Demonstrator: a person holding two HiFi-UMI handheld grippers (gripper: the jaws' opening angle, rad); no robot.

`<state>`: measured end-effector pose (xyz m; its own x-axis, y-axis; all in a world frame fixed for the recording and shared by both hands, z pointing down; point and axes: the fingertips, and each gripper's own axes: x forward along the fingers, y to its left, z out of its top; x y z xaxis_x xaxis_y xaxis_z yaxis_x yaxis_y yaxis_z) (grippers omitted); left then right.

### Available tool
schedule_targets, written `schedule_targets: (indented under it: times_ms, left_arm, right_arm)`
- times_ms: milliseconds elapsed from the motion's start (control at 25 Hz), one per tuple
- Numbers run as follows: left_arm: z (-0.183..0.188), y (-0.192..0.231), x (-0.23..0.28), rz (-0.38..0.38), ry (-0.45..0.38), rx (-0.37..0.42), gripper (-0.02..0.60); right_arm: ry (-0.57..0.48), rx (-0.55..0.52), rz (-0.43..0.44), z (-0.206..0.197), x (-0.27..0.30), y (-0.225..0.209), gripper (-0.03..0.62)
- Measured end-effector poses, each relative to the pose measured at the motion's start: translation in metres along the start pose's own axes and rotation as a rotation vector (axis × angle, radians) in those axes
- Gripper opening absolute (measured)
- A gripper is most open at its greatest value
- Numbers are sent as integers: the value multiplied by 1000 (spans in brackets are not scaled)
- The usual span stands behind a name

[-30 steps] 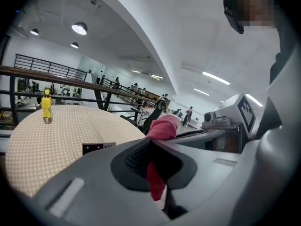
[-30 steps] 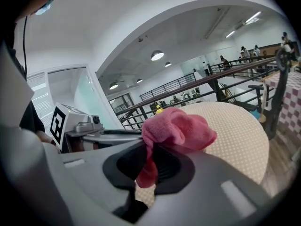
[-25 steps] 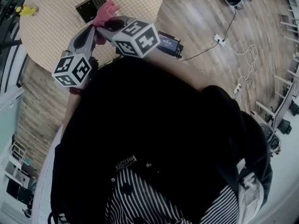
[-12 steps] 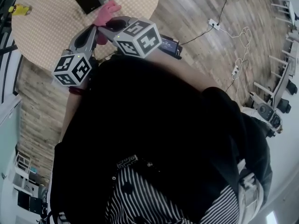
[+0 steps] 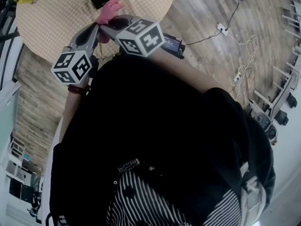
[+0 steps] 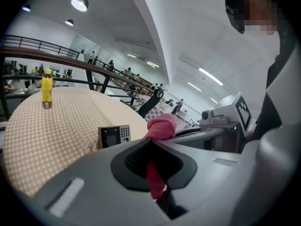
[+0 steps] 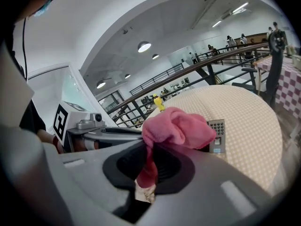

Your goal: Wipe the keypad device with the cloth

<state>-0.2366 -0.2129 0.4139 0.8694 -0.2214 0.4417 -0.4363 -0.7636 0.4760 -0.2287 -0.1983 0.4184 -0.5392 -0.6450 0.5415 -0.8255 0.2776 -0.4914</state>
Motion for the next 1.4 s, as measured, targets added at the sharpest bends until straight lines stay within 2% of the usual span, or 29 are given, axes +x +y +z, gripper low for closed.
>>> schedule_targets:
  times_ms: [200,400,640,880,1040,1160,1400]
  left_arm:
    - [6,39,5,36,29,-12,3]
    - [6,78,33,14,88,-50,3]
    - [9,86,51,-13,159,-32,3]
    - [8,108,77,-29,255,55,3]
    - [6,114,97,-73,321,59,3]
    - [17,118,113,-78,364,115,3]
    - [45,130,145,-43,363,170,3]
  right_arm:
    - [34,-7,53,13,37,-7,44]
    - [65,31,69,17,74,-38,44]
    - [62,80,60,21,81,-56,44]
    - [60,149,45,21,105,-88,44]
    - [49,184,39,21,108,-104,44]
    - [20,210,30,26,111,-119,44]
    - [33,238,29,13,114,-134,44]
